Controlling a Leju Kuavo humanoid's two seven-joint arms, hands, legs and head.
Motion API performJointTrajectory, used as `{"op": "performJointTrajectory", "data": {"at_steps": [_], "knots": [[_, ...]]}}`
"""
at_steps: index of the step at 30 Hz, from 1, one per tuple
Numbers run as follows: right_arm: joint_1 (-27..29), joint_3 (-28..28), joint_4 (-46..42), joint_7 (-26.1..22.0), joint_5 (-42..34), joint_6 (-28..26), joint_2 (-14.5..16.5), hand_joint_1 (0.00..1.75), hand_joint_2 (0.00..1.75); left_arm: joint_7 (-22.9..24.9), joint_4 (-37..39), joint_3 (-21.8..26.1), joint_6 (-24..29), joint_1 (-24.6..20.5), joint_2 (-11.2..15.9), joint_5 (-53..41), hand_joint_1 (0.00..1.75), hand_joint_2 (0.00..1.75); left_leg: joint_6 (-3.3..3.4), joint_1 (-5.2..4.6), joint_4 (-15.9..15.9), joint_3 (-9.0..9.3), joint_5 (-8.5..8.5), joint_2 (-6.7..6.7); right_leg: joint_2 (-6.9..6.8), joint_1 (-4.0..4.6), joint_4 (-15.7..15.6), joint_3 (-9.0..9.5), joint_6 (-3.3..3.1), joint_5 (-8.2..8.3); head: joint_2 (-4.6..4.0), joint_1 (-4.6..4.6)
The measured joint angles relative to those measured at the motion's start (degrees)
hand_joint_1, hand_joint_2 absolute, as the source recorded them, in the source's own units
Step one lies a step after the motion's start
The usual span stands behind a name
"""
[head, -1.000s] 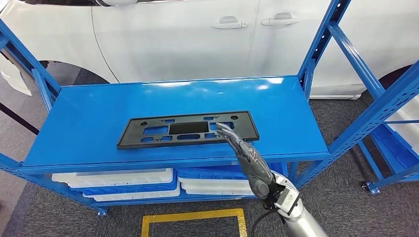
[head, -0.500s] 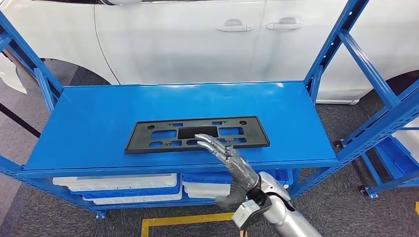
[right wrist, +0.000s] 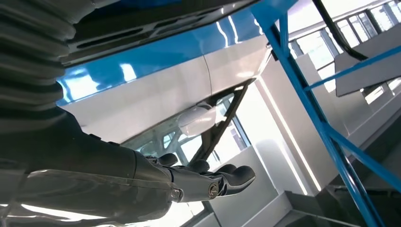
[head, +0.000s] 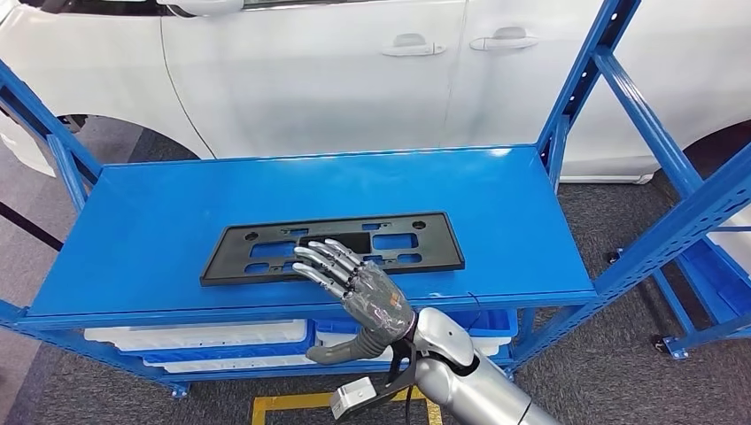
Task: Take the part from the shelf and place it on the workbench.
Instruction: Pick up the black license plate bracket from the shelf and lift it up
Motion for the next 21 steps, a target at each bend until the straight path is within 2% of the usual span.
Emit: {"op": "performJointTrajectory", "data": {"at_steps": [1,3,4,5,6,8,10,11,13,14,15,16,17,18,19,20,21], "knots": [[-0.04,0.24,0.31,0.05,0.0,0.0,0.05,0.0,1.75,0.0,0.0,0.0,0.0,0.06,0.0,0.0,0.0,0.0,0.09,0.0,-1.28,0.34,1.49,0.0,0.04,0.04,0.01,0.18,0.02,-0.12,0.0,0.0],[-0.28,0.52,0.7,0.07,0.0,0.0,0.19,0.0,1.75,0.0,0.0,0.0,0.0,0.1,0.01,-0.02,0.0,0.0,0.54,-0.05,-8.96,3.64,5.94,0.0,0.14,0.1,0.02,0.72,0.19,-0.46,0.0,0.0],[-0.5,0.62,0.84,0.08,-0.01,-0.01,0.26,0.0,1.75,0.0,0.0,-0.01,0.0,0.06,0.01,-0.03,0.0,0.0,0.84,-0.17,-12.88,5.43,7.44,-0.02,0.21,0.21,0.09,0.89,0.37,-0.64,0.0,0.0],[-0.71,0.73,0.96,0.08,-0.01,-0.02,0.32,0.0,1.75,0.01,0.0,-0.02,0.0,0.01,0.02,-0.04,0.0,0.0,1.14,-0.29,-15.41,6.59,8.18,-0.04,0.25,0.3,0.12,0.95,0.6,-0.74,0.0,0.0],[-0.86,0.84,1.09,0.09,-0.02,-0.03,0.36,0.0,1.75,0.01,0.0,-0.02,0.01,-0.03,0.02,-0.04,0.0,0.0,1.43,-0.43,-16.65,7.14,8.24,-0.06,0.27,0.38,0.14,0.93,0.87,-0.81,0.0,0.0],[-1.02,0.98,1.3,0.14,0.04,-0.15,0.39,0.0,1.75,0.01,0.0,-0.01,0.01,0.01,0.01,-0.04,0.0,0.0,2.02,-0.48,-16.91,7.21,8.17,-0.09,0.29,0.42,0.1,0.87,1.48,-0.88,0.0,0.0],[-1.28,1.1,1.54,0.47,0.7,-0.92,0.45,0.0,1.75,-0.05,0.0,0.0,-0.01,0.09,-0.04,-0.1,0.0,0.0,2.69,-0.24,-17.36,7.45,8.35,-0.06,0.26,0.35,1.56,0.32,2.09,-1.99,0.0,0.01],[-1.54,1.22,1.76,0.94,1.56,-1.7,0.53,0.0,1.75,-0.11,0.0,-0.01,-0.03,0.05,-0.06,-0.17,0.0,0.0,2.99,-0.09,-17.57,7.58,8.43,-0.02,0.24,0.29,3.9,-0.76,2.33,-3.37,0.0,0.01],[-2.17,1.64,2.8,2.64,4.56,-3.75,0.91,0.0,1.75,-0.31,0.0,-0.02,-0.11,-0.05,-0.07,-0.44,0.0,0.0,3.32,-0.11,-17.6,7.6,8.38,0.04,0.21,0.08,11.3,-4.46,2.62,-6.83,0.0,0.0],[-2.53,1.92,3.7,3.8,6.59,-4.8,1.3,0.0,1.75,-0.4,0.0,-0.02,-0.15,-0.08,-0.07,-0.61,0.0,0.0,3.35,-0.13,-17.58,7.61,8.35,0.04,0.2,-0.02,14.67,-6.29,2.72,-7.88,0.0,0.0],[-2.99,2.26,4.84,5.08,8.74,-5.71,1.88,0.0,1.75,-0.5,0.0,-0.03,-0.17,-0.09,-0.07,-0.83,0.0,0.0,3.33,-0.13,-17.54,7.64,8.3,0.03,0.2,-0.11,16.32,-7.35,2.78,-7.83,0.0,0.0],[-3.59,2.66,6.09,6.34,10.83,-6.47,2.62,0.0,1.75,-0.57,0.0,-0.05,-0.17,-0.1,-0.07,-1.01,0.0,0.0,3.26,-0.13,-17.47,7.69,8.22,0.01,0.18,-0.21,15.82,-7.38,2.79,-6.66,0.0,0.0],[-4.35,3.14,7.4,7.59,12.79,-7.18,3.55,0.0,1.75,-0.62,0.0,-0.1,-0.2,-0.11,-0.07,-1.21,0.0,0.0,3.14,-0.13,-17.36,7.8,8.1,-0.01,0.16,-0.3,13.06,-6.28,2.72,-4.59,0.0,0.0],[-5.25,3.67,8.67,8.8,14.55,-7.91,4.55,0.0,1.75,-0.66,0.0,-0.15,-0.25,-0.14,-0.07,-1.45,0.0,0.0,2.96,-0.12,-17.2,7.9,7.91,-0.03,0.13,-0.36,8.99,-4.54,2.57,-2.38,0.0,0.0],[-6.22,4.24,9.89,10.0,16.25,-8.74,5.55,0.0,1.75,-0.69,0.0,-0.21,-0.31,-0.19,-0.07,-1.66,0.0,0.0,2.71,-0.23,-16.95,7.9,7.7,-0.03,0.11,-0.3,5.27,-2.86,2.37,-0.88,0.0,0.01],[-7.17,4.81,11.09,11.38,18.01,-9.56,6.51,0.0,1.75,-0.72,0.0,-0.26,-0.38,-0.24,-0.06,-1.94,0.0,0.0,2.42,-0.31,-16.79,7.83,7.55,-0.04,0.12,-0.22,2.62,-1.67,2.11,-0.03,0.0,0.01],[-8.08,5.38,12.39,13.32,20.09,-10.15,7.46,0.0,1.75,-0.74,0.0,-0.29,-0.45,-0.3,-0.03,-2.25,0.0,0.0,2.08,-0.37,-16.7,7.75,7.45,-0.04,0.16,-0.09,1.36,-1.16,1.81,0.09,0.0,0.01]]}}
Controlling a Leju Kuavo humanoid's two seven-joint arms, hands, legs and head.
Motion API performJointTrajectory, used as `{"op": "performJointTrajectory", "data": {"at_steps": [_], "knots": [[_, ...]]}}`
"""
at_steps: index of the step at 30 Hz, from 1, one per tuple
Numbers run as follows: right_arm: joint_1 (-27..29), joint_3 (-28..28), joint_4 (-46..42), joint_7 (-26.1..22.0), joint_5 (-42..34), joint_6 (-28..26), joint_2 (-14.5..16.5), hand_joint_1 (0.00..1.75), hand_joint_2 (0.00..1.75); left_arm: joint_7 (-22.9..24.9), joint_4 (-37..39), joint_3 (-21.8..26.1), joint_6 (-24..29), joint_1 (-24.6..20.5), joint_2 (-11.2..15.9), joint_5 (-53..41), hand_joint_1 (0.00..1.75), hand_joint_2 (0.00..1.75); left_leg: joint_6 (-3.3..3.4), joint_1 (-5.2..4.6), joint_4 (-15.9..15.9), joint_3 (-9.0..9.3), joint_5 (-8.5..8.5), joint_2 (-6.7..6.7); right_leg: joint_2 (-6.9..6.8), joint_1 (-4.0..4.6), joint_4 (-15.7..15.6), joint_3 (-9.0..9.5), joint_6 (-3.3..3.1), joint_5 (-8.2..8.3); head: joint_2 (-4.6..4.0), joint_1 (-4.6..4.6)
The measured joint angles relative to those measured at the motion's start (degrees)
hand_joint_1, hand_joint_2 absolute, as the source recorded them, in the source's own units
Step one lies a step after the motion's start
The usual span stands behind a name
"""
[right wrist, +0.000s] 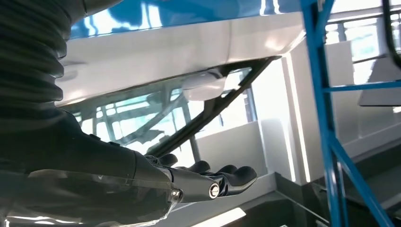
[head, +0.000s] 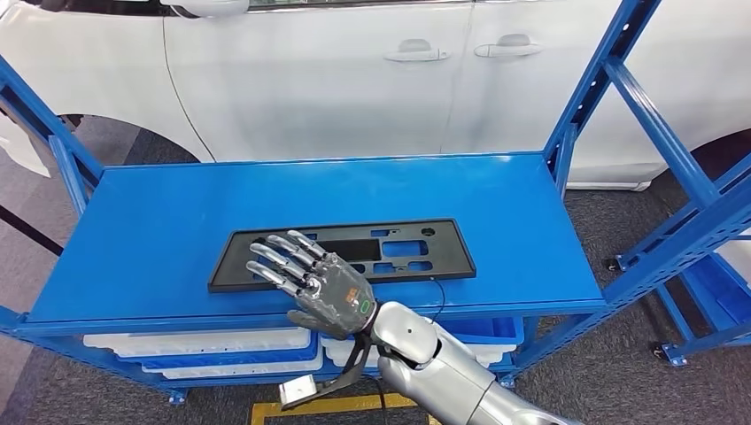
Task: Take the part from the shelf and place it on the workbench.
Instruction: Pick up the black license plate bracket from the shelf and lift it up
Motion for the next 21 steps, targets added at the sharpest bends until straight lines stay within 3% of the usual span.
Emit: {"op": "performJointTrajectory", "data": {"at_steps": [4,6,8,9,10,12,14,15,19,21], "knots": [[-4.03,1.53,8.47,9.09,8.56,-1.76,4.83,0.0,1.75,-0.04,0.0,-0.38,-0.1,-0.18,0.2,-0.97,0.0,0.0,-1.47,0.25,1.08,-0.43,-0.97,0.04,0.22,0.06,-0.56,0.1,-1.44,0.12,0.0,-0.01],[-6.16,1.68,14.3,10.5,10.68,-3.51,7.71,0.0,1.75,-0.05,0.0,-0.63,-0.11,-0.23,0.34,-1.16,0.0,0.0,-1.97,0.33,6.2,-2.79,-3.82,0.06,0.17,-0.05,-0.77,0.22,-1.95,0.23,0.0,-0.01],[-7.43,1.68,19.1,11.21,12.41,-4.39,9.84,0.0,1.75,-0.09,0.0,-0.78,-0.09,-0.17,0.52,-1.18,0.0,0.0,-2.23,0.33,13.76,-6.54,-6.83,0.06,0.11,0.11,-0.74,0.23,-2.16,0.18,0.0,-0.01],[-7.76,1.68,21.13,11.55,13.23,-4.51,10.65,0.0,1.75,-0.13,0.0,-0.84,-0.08,-0.11,0.6,-1.18,0.0,0.0,-2.25,0.33,16.02,-7.82,-7.19,0.06,0.09,0.21,-0.73,0.26,-2.21,0.14,0.0,-0.01],[-7.98,1.68,22.97,11.82,13.92,-4.55,11.4,0.0,1.75,-0.19,0.0,-0.87,-0.08,-0.04,0.64,-1.17,0.0,0.0,-2.17,0.33,16.06,-8.06,-6.36,0.06,0.08,0.29,-0.7,0.33,-2.25,0.08,0.0,-0.01],[-8.46,1.69,25.9,12.13,14.83,-4.58,12.72,0.0,1.75,-0.35,0.0,-0.91,-0.08,0.01,0.72,-1.16,0.0,0.0,-1.78,0.31,9.69,-5.36,-2.15,0.06,0.18,0.38,-0.63,0.6,-2.22,-0.12,0.0,-0.01],[-9.16,1.7,28.02,12.21,15.16,-4.63,13.77,0.0,1.75,-0.55,0.0,-0.93,-0.1,-0.1,0.78,-1.16,0.0,0.0,-1.22,0.07,2.5,-1.93,0.58,0.03,0.26,0.59,-0.57,0.79,-1.93,-0.34,0.0,-0.01],[-9.45,1.71,28.95,12.21,15.22,-4.67,14.13,0.0,1.75,-0.69,0.0,-0.94,-0.14,-0.15,0.8,-1.16,0.0,0.0,-0.96,-0.08,0.69,-1.08,0.92,0.0,0.27,0.67,-0.57,0.82,-1.7,-0.38,0.0,-0.01],[-9.87,1.97,31.71,12.41,15.24,-4.66,14.97,0.0,1.75,-1.04,0.0,-0.97,-0.52,0.02,0.9,-1.29,0.0,0.0,0.23,0.07,-0.49,-0.63,1.07,-0.01,0.22,0.71,-0.18,0.72,-0.51,-0.88,0.0,0.0],[-10.1,2.2,32.82,12.45,15.28,-4.51,15.19,0.0,1.75,-1.03,0.0,-0.99,-0.68,-0.04,0.9,-1.37,0.0,0.0,0.8,0.36,-0.84,-0.48,1.27,0.07,0.17,0.62,4.45,-1.35,-0.01,-3.7,0.0,0.0]]}}
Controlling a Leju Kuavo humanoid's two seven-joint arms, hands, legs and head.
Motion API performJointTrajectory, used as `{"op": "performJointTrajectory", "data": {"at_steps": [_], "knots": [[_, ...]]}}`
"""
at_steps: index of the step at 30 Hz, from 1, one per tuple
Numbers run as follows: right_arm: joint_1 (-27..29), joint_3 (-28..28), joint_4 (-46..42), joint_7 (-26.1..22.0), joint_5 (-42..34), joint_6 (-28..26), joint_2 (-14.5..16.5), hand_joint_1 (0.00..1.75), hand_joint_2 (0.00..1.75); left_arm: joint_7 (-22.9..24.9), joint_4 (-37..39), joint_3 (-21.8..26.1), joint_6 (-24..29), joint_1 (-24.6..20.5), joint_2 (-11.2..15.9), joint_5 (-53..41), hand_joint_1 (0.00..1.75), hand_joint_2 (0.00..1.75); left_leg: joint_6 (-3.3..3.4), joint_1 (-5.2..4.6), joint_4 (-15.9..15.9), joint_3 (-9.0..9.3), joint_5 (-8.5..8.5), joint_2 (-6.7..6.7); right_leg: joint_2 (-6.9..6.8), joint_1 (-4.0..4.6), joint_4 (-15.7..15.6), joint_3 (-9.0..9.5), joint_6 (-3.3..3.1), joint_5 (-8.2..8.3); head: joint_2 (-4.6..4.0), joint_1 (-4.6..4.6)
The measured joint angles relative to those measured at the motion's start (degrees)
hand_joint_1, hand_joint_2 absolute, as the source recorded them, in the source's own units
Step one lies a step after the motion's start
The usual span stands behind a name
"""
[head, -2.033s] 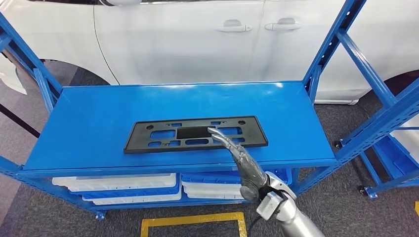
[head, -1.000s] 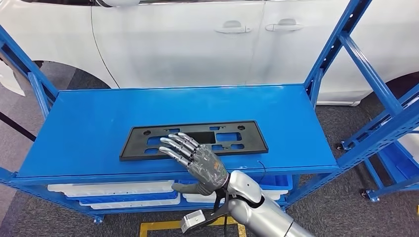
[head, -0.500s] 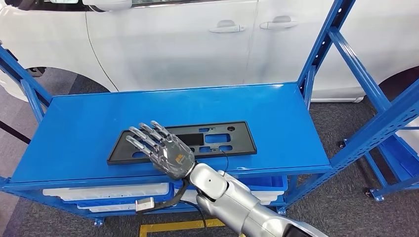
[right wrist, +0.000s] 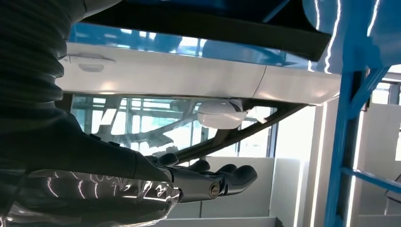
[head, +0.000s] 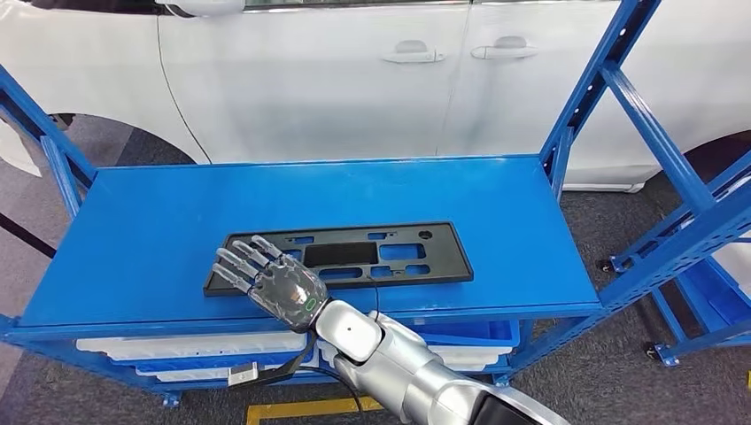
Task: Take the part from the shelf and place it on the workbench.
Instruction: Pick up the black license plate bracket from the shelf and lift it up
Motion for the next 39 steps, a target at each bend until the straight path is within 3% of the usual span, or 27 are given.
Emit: {"op": "performJointTrajectory", "data": {"at_steps": [2,3,4,5,7,9,12,14,17,18,19,20,22,24,27,29,31,33,34,35,36,39], "knots": [[-0.05,0.28,1.26,0.0,0.04,0.14,0.08,0.0,1.75,0.04,0.0,-0.02,-0.05,-0.03,0.02,-0.07,0.0,0.0,0.22,-0.05,0.03,-0.07,-0.04,0.02,-0.01,-0.16,7.92,-3.91,0.29,-3.59,0.0,-0.01],[0.01,0.39,1.83,-0.01,0.04,0.19,0.07,0.0,1.75,0.06,0.0,-0.02,-0.05,0.01,0.03,-0.09,0.0,0.0,0.26,-0.07,0.06,-0.08,-0.08,0.02,-0.01,-0.24,10.67,-5.38,0.37,-4.25,0.0,-0.01],[0.04,0.46,2.36,-0.02,0.04,0.21,0.07,0.0,1.75,0.08,0.0,-0.03,-0.05,0.04,0.04,-0.1,0.0,0.0,0.27,-0.09,0.1,-0.06,-0.11,0.0,-0.01,-0.28,11.38,-5.89,0.39,-3.8,0.0,-0.01],[0.03,0.5,2.83,-0.07,0.01,0.22,0.08,0.0,1.75,0.08,0.0,-0.03,-0.07,0.06,0.04,-0.1,0.0,0.0,0.24,-0.1,0.14,0.03,-0.17,-0.03,-0.01,-0.31,9.57,-5.15,0.3,-2.18,0.0,-0.01],[-0.15,0.52,3.52,-0.21,-0.16,0.24,0.1,0.0,1.75,0.09,0.0,-0.03,-0.14,0.06,-0.01,-0.1,0.0,0.0,0.04,-0.16,0.22,0.24,-0.35,-0.12,-0.04,-0.24,1.55,-1.37,-0.19,1.96,0.0,-0.01],[-0.37,0.54,4.05,-0.33,-0.47,0.24,0.21,0.0,1.75,0.09,0.0,-0.03,-0.22,0.06,-0.08,-0.11,0.0,0.0,-0.41,-0.37,0.41,0.19,-0.52,-0.14,-0.06,-0.04,-4.28,1.23,-0.68,3.96,0.0,-0.01],[-0.49,0.81,4.59,-0.01,-1.17,0.27,0.4,0.0,1.75,0.05,0.0,-0.03,-0.26,0.06,-0.08,-0.19,0.0,0.0,-1.38,-0.3,0.41,0.04,-0.64,-0.07,0.03,0.11,-5.57,1.57,-1.37,4.17,0.0,-0.01],[-0.56,1.18,4.77,0.74,-1.67,0.32,0.61,0.0,1.75,0.03,0.0,-0.07,-0.33,0.05,-0.06,-0.37,0.0,0.0,-2.0,-0.16,2.07,-0.52,-1.93,-0.03,-0.02,-0.17,-6.08,1.89,-1.93,4.39,0.0,-0.01],[-0.67,1.5,5.01,2.13,-2.38,0.5,0.99,0.0,1.75,0.03,0.0,-0.13,-0.42,0.09,0.05,-0.62,0.0,0.0,-2.82,0.11,12.49,-5.2,-7.16,-0.02,-0.14,-0.31,-6.28,2.09,-2.32,4.41,0.0,-0.01],[-0.67,1.54,5.14,2.52,-2.61,0.58,1.03,0.0,1.75,0.03,0.0,-0.14,-0.42,0.14,0.11,-0.65,0.0,0.0,-3.02,0.19,15.61,-6.75,-8.16,-0.02,-0.16,-0.29,-6.27,2.1,-2.34,4.38,0.0,-0.01],[-0.69,1.6,5.28,2.92,-2.89,0.67,1.03,0.0,1.75,0.03,0.0,-0.16,-0.42,0.2,0.16,-0.68,0.0,0.0,-3.15,0.26,16.87,-7.44,-8.09,-0.02,-0.15,-0.3,-6.24,2.13,-2.32,4.34,0.0,-0.01],[-0.76,1.67,5.41,3.35,-3.2,0.78,1.03,0.0,1.75,0.03,0.0,-0.17,-0.43,0.23,0.22,-0.7,0.0,0.0,-3.2,0.34,15.53,-6.87,-6.76,-0.01,-0.11,-0.32,-6.21,2.22,-2.25,4.29,0.0,-0.01],[-1.22,1.81,5.62,4.43,-3.64,0.99,1.1,0.0,1.75,-0.01,0.0,-0.21,-0.45,0.21,0.33,-0.74,0.0,0.0,-3.09,0.5,7.66,-3.14,-2.68,0.02,-0.01,-0.35,-6.09,2.47,-1.95,4.09,0.0,-0.01],[-2.15,1.98,5.97,5.77,-3.84,1.2,1.17,0.0,1.75,-0.07,0.0,-0.25,-0.48,0.1,0.41,-0.81,0.0,0.0,-2.56,0.33,1.42,-0.23,-0.53,-0.03,0.09,-0.17,-5.88,2.38,-1.44,3.98,0.0,-0.01],[-3.22,2.26,6.63,6.9,-4.0,1.33,1.18,0.0,1.75,-0.12,0.0,-0.27,-0.55,0.15,0.48,-0.96,0.0,0.0,-1.46,0.11,0.35,0.05,-0.41,-0.12,0.13,-0.01,-5.81,2.14,-0.57,3.99,0.0,-0.01],[-3.64,2.33,7.06,7.37,-4.04,1.33,1.17,0.0,1.75,-0.14,0.0,-0.28,-0.61,0.17,0.5,-1.07,0.0,0.0,-0.76,0.28,0.09,0.14,-0.22,-0.08,0.08,-0.09,-4.64,1.72,0.05,3.04,0.0,-0.01],[-4.29,2.39,7.85,8.72,-3.8,1.51,1.15,0.0,1.75,-0.2,0.0,-0.31,-0.68,0.05,0.51,-1.16,0.0,0.0,-0.21,0.31,-0.05,0.14,-0.07,-0.01,0.02,-0.22,0.91,-0.85,0.47,-0.12,0.0,-0.01],[-5.0,2.43,9.32,10.51,-3.26,1.95,1.05,0.0,1.75,-0.26,0.0,-0.34,-0.8,0.01,0.6,-1.28,0.0,0.0,0.03,0.2,-0.03,0.03,-0.05,0.02,0.0,-0.3,8.97,-4.84,0.63,-3.53,0.0,-0.01],[-5.28,2.43,10.22,11.3,-2.89,2.26,0.93,0.0,1.75,-0.27,0.0,-0.36,-0.88,0.03,0.66,-1.4,0.0,0.0,0.05,0.17,0.0,0.01,-0.06,0.02,0.0,-0.32,11.28,-6.08,0.63,-3.95,0.0,-0.01],[-5.57,2.43,11.05,12.12,-2.46,2.67,0.79,0.0,1.75,-0.29,0.0,-0.37,-0.98,0.05,0.73,-1.52,0.0,0.0,0.04,0.15,0.03,0.02,-0.06,-0.01,0.0,-0.33,11.47,-6.31,0.56,-3.27,0.0,-0.01],[-5.89,2.43,11.78,12.96,-1.98,3.13,0.63,0.0,1.75,-0.33,0.0,-0.38,-1.1,0.06,0.79,-1.64,0.0,0.0,0.01,0.12,0.07,0.06,-0.09,-0.04,0.0,-0.33,9.25,-5.35,0.39,-1.57,0.0,-0.01],[-6.98,2.43,13.3,15.43,-0.53,4.26,0.12,0.0,1.75,-0.51,0.0,-0.42,-1.46,0.01,0.83,-1.98,0.0,0.0,-0.36,-0.09,0.26,0.14,-0.28,-0.1,-0.06,-0.12,-2.63,0.21,-0.48,3.74,0.0,-0.01]]}}
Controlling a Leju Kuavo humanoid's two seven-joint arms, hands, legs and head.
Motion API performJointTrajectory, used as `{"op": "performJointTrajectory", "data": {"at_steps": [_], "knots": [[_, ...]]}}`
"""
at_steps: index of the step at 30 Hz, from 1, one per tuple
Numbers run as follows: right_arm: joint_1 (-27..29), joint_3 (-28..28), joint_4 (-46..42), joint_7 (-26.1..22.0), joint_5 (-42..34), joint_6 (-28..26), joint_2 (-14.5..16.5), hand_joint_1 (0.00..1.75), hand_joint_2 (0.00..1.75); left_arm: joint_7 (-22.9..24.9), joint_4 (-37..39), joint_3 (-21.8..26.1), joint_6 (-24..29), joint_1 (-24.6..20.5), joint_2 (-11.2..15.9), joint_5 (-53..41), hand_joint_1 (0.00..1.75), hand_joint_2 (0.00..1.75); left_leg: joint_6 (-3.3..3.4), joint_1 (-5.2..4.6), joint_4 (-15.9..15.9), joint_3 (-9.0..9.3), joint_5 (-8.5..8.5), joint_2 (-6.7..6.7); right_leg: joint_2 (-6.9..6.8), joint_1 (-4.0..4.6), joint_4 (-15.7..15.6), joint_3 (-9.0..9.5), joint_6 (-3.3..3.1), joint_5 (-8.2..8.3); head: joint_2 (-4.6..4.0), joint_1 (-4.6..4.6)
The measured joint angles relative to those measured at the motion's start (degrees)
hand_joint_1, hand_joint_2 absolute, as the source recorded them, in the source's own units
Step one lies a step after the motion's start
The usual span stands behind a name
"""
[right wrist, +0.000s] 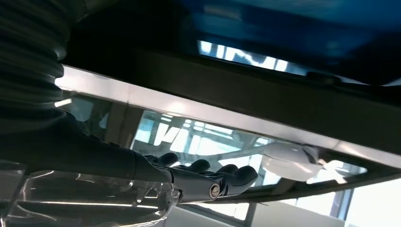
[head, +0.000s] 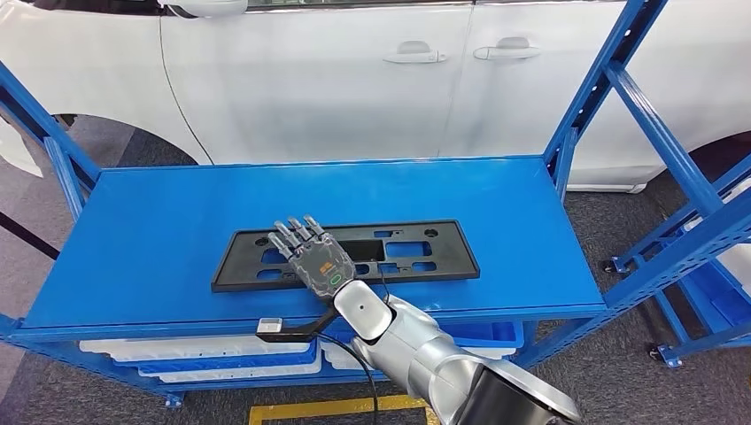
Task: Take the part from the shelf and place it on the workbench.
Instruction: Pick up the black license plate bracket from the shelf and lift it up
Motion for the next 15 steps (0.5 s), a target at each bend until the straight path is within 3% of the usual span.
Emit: {"op": "performJointTrajectory", "data": {"at_steps": [2,5,7,9,10,11,12,13,14,15], "knots": [[-0.51,0.0,0.76,0.93,0.55,0.31,-0.44,0.0,1.75,-0.05,0.0,-0.01,-0.14,0.0,0.1,-0.16,0.0,0.0,-0.56,-0.11,0.07,-0.14,-0.06,0.02,0.0,0.3,-2.82,1.14,-0.43,0.58,0.0,0.0],[-1.09,0.0,1.44,1.27,0.8,0.33,-0.9,0.0,1.75,-0.08,0.0,-0.02,-0.19,-0.03,0.24,-0.27,0.0,0.0,-1.58,0.03,0.56,-0.3,-0.63,0.09,0.06,0.19,-3.3,1.29,-1.2,0.89,0.0,-0.01],[-1.37,0.0,1.74,1.3,0.93,0.35,-0.95,0.0,1.75,-0.09,0.0,-0.03,-0.21,-0.07,0.33,-0.31,0.0,0.0,-2.17,0.11,4.98,-2.16,-3.36,0.12,-0.02,-0.1,-3.63,1.49,-1.62,1.05,0.0,-0.01],[-1.36,0.0,2.05,1.31,1.0,0.37,-1.03,0.0,1.75,-0.09,0.0,-0.03,-0.21,-0.03,0.47,-0.31,0.0,0.0,-2.63,0.15,13.03,-5.85,-7.09,0.13,-0.05,-0.05,-3.63,1.46,-1.77,1.01,0.0,0.0],[-1.34,0.0,2.19,1.31,1.01,0.37,-1.08,0.0,1.75,-0.09,0.0,-0.03,-0.2,0.02,0.54,-0.31,0.0,0.0,-2.74,0.16,16.03,-7.31,-7.97,0.13,-0.05,-0.02,-3.61,1.47,-1.8,0.99,0.0,0.0],[-1.34,0.0,2.31,1.31,1.02,0.37,-1.12,0.0,1.75,-0.09,0.0,-0.03,-0.21,0.06,0.56,-0.31,0.0,0.0,-2.78,0.16,17.03,-7.82,-7.75,0.13,-0.04,-0.01,-3.6,1.53,-1.82,0.96,0.0,0.0],[-1.37,0.0,2.39,1.35,1.06,0.42,-1.14,0.0,1.75,-0.09,0.0,-0.03,-0.21,0.07,0.58,-0.31,0.0,0.0,-2.73,0.16,15.44,-7.09,-6.32,0.13,0.0,-0.01,-3.59,1.66,-1.8,0.92,0.0,0.0],[-1.42,0.0,2.45,1.57,1.22,0.65,-1.15,0.0,1.75,-0.09,0.0,-0.03,-0.23,0.06,0.6,-0.31,0.0,0.0,-2.6,0.16,11.7,-5.28,-4.12,0.13,0.04,-0.02,-3.57,1.85,-1.74,0.84,0.0,0.0],[-1.51,0.0,2.49,1.96,1.47,1.08,-1.16,0.32,1.75,-0.1,0.0,-0.03,-0.28,0.03,0.64,-0.31,0.0,0.0,-2.4,0.13,7.17,-3.05,-2.19,0.13,0.08,0.01,-3.57,2.02,-1.62,0.75,0.0,0.0],[-1.64,0.0,2.52,2.51,1.81,1.69,-1.21,0.75,1.75,-0.11,0.0,-0.03,-0.35,-0.03,0.69,-0.32,0.0,0.0,-2.07,0.01,3.24,-1.11,-0.81,0.1,0.14,0.1,-3.5,2.09,-1.44,0.67,0.0,0.0]]}}
